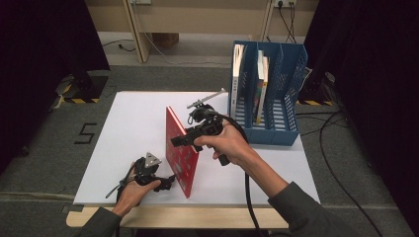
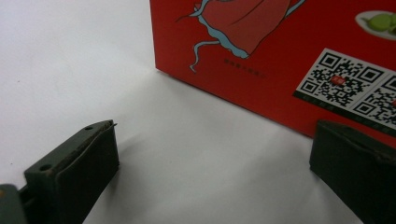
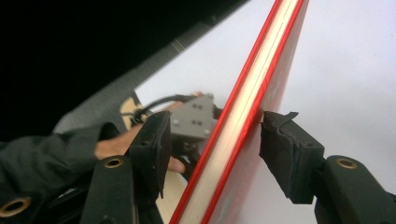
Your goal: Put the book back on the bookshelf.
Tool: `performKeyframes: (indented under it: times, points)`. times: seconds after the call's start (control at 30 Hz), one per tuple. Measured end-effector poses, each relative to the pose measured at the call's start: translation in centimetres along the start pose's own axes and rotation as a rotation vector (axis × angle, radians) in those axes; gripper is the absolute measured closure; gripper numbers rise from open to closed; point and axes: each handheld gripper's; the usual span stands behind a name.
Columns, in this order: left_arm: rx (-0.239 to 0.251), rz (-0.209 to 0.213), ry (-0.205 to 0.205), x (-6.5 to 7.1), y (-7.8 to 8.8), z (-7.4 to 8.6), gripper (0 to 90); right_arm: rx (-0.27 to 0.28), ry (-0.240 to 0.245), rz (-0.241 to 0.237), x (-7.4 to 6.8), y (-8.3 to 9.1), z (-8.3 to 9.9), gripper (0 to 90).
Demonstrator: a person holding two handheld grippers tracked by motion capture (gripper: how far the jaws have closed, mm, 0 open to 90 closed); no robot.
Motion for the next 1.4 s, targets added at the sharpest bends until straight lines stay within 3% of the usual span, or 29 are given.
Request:
performKeyframes:
  times: [0.07, 0.23, 0.3, 0.43, 0.63, 0.97, 1.1, 1.23, 1.4]
  points:
    - [0.005, -0.002, -0.007, 0.0, 0.0, 0.0, 1.0, -0.035, 0.002, 0.051, 0.2, 0.0, -0.4, 48.0]
    - [0.009, -0.001, -0.005, 0.1, 0.0, 0.0, 1.0, -0.086, 0.006, 0.085, 0.8, 0.2, -0.8, 55.8]
    - [0.008, -0.001, -0.005, 0.1, 0.0, 0.0, 1.0, -0.129, 0.017, 0.134, 1.0, 0.3, -1.0, 59.0]
    - [0.008, 0.000, -0.005, 0.1, -0.1, 0.0, 1.1, -0.196, 0.027, 0.187, 1.4, 0.4, -1.5, 63.8]
    - [0.008, 0.001, -0.006, 0.1, -0.1, 0.0, 1.0, -0.249, 0.024, 0.210, 1.9, 0.2, -2.1, 66.8]
    - [0.008, 0.000, -0.006, 0.1, -0.1, 0.0, 1.1, -0.282, -0.010, 0.183, 2.4, -0.3, -2.9, 67.3]
    - [0.010, 0.002, -0.007, 0.1, 0.0, 0.0, 1.4, -0.305, 0.026, 0.209, 2.3, -0.2, -2.9, 68.5]
    - [0.012, 0.007, -0.010, 0.1, 0.0, 0.0, 2.3, -0.307, 0.048, 0.207, 2.3, 0.0, -2.8, 69.1]
    - [0.018, 0.018, -0.006, -0.1, 0.1, 0.1, 4.2, -0.306, 0.066, 0.213, 2.2, 1.4, -2.2, 72.0]
Point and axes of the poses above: each handheld gripper's, and its own axes: y roughly backward along the jaws, z roughly out of its underside, x roughly to its right, and after that the axes turned 9 degrees about -x, right-handed
